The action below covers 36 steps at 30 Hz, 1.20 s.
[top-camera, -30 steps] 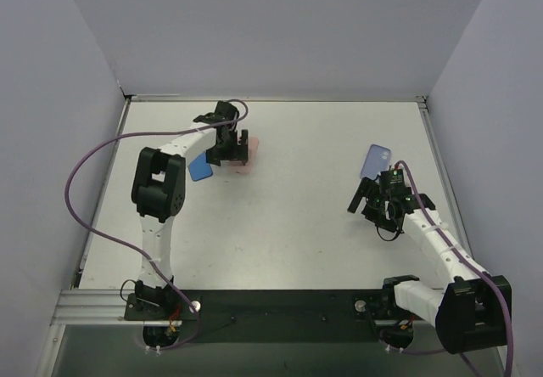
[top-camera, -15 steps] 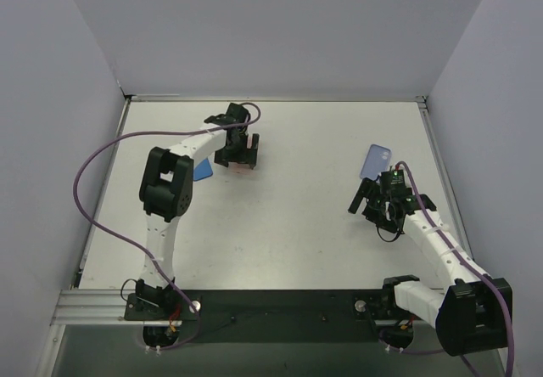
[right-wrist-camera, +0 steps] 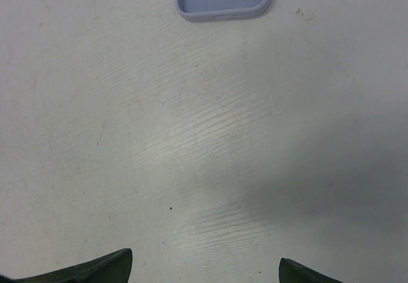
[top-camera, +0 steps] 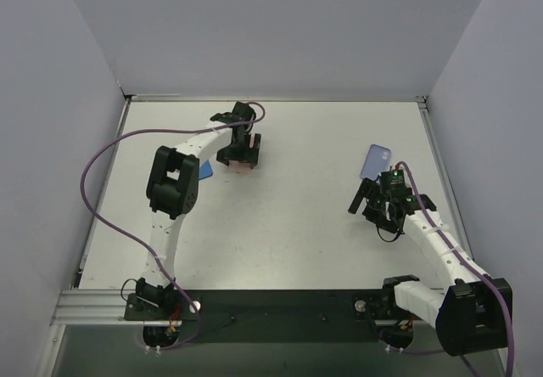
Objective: Take the phone out of the phone case
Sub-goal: Pick up the phone at the center of the board.
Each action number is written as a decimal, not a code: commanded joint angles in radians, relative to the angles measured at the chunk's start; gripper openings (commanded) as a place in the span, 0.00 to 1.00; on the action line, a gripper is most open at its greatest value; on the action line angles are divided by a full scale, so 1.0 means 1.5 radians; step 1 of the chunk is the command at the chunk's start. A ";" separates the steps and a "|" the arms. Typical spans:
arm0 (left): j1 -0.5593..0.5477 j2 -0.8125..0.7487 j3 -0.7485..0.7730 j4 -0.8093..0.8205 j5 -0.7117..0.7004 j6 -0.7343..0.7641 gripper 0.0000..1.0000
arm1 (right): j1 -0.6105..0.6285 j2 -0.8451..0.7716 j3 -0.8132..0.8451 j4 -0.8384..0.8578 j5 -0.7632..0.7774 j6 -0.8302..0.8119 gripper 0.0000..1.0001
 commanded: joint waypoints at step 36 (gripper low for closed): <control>-0.246 -0.427 -0.527 0.252 0.219 -0.286 0.54 | 0.210 0.217 0.062 0.248 -0.215 0.211 0.83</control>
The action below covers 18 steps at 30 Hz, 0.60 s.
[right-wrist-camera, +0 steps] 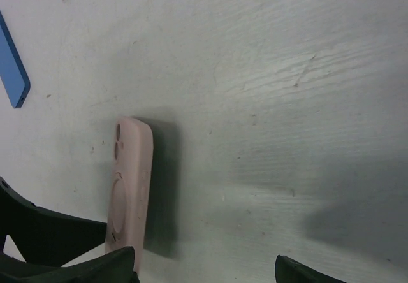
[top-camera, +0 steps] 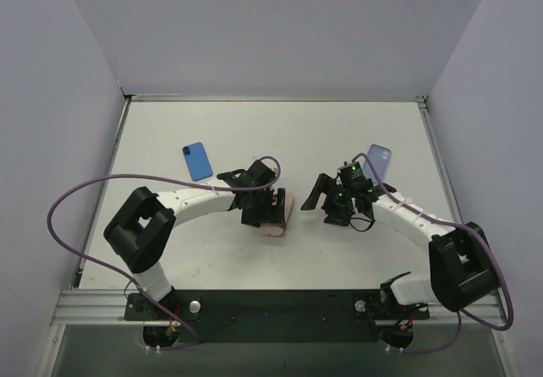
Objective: Take the phone out of the phone case
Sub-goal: Pick up the phone at the center of the board, then adjust the phone.
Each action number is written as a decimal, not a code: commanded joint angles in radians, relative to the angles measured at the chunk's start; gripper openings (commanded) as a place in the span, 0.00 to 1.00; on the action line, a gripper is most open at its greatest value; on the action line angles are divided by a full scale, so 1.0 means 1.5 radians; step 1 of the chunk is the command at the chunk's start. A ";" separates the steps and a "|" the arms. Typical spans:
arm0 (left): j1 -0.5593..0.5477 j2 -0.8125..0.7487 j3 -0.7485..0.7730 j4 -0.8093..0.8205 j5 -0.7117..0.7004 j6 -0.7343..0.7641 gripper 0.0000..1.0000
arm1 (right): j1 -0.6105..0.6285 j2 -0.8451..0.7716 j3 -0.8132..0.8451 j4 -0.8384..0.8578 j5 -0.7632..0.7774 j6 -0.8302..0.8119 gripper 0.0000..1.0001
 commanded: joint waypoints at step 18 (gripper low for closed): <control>-0.009 -0.110 -0.048 0.128 0.119 -0.060 0.54 | 0.062 0.200 -0.024 0.490 -0.195 0.309 0.02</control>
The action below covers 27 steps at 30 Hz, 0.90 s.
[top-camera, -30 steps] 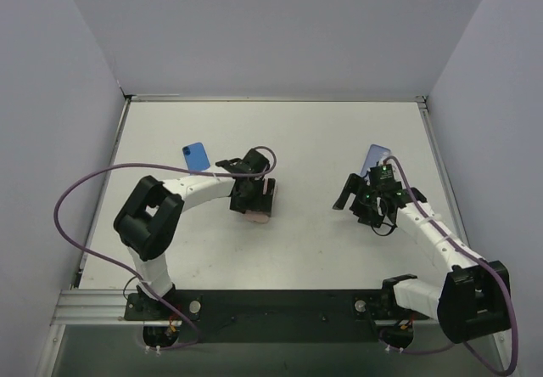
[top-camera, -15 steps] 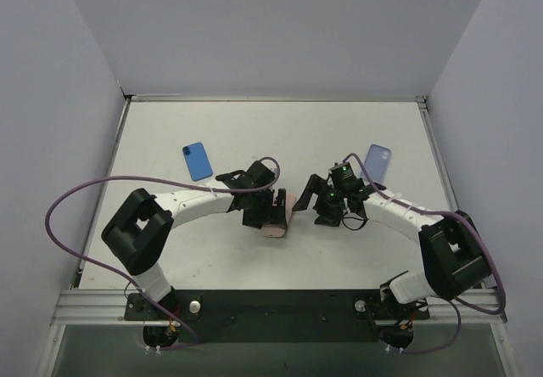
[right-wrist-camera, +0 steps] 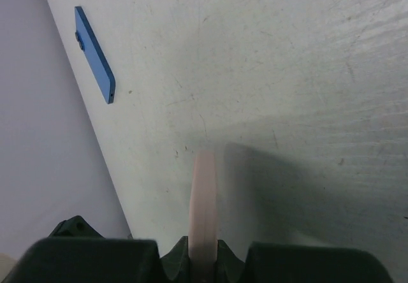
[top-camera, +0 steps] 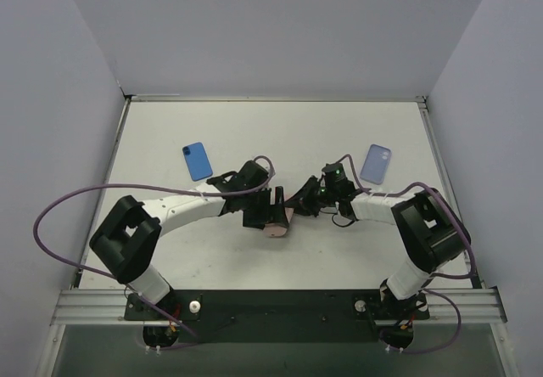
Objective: Take the phone out of the phone case
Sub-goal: Adjust the phone.
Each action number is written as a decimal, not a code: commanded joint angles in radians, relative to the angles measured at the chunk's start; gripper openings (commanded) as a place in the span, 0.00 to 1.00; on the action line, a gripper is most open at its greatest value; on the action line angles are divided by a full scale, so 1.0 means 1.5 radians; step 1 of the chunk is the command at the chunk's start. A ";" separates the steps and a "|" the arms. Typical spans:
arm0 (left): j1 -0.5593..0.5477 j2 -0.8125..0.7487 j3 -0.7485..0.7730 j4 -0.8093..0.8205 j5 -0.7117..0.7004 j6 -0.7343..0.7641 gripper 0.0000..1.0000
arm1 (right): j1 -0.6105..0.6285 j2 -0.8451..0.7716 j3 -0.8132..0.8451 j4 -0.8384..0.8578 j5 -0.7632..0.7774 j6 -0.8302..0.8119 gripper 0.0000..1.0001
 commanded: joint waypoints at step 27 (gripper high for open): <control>0.240 -0.169 -0.240 0.667 0.423 -0.326 0.96 | -0.077 -0.206 0.030 0.150 -0.391 -0.078 0.00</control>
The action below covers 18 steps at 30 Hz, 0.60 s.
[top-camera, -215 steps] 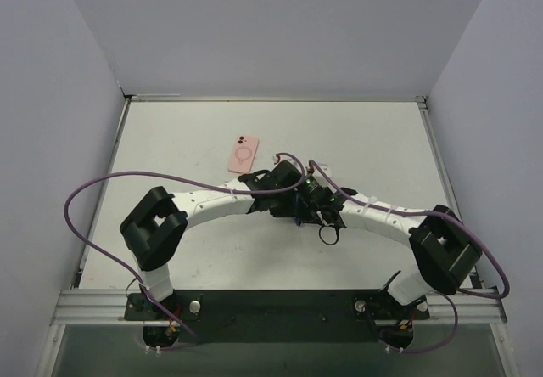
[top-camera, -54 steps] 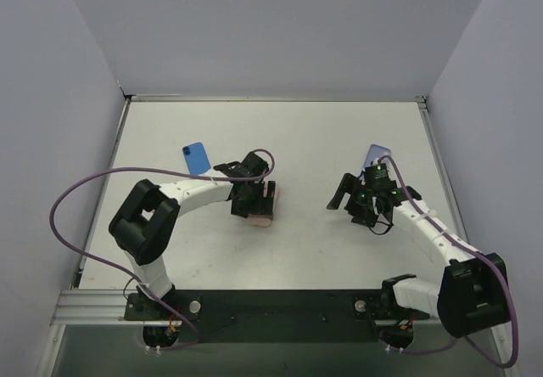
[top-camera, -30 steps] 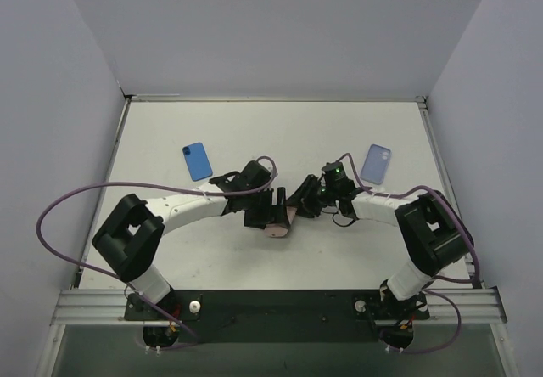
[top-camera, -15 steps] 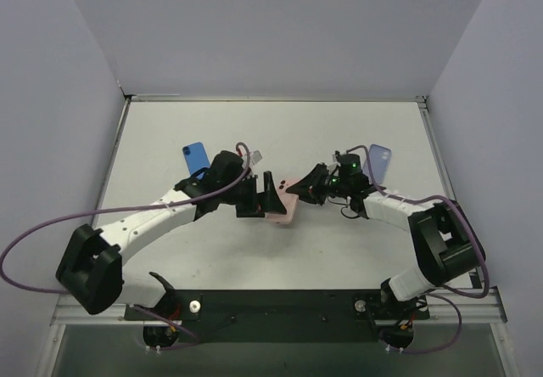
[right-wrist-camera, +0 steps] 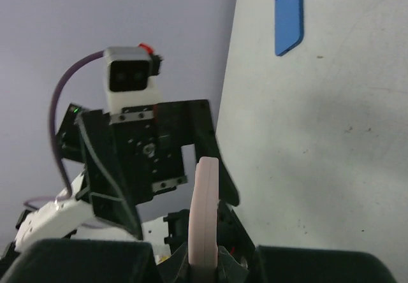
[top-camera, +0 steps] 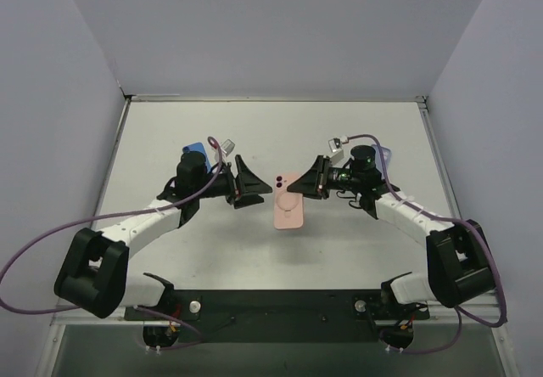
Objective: Take the phone out of the phone case
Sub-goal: Adjust the phone.
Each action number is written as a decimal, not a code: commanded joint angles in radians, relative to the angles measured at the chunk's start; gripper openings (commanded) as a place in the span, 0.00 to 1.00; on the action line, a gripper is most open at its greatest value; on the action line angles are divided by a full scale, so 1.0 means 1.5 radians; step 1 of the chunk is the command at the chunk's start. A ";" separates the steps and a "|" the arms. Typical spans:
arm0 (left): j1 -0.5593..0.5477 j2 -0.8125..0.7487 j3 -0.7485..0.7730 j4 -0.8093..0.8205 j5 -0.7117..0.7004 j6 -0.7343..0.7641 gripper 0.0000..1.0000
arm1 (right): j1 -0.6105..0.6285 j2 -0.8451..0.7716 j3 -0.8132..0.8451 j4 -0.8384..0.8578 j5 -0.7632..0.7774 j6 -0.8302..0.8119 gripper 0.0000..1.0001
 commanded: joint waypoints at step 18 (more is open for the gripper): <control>-0.005 0.103 -0.073 0.447 0.099 -0.216 0.65 | 0.069 0.079 0.008 0.353 -0.134 0.197 0.00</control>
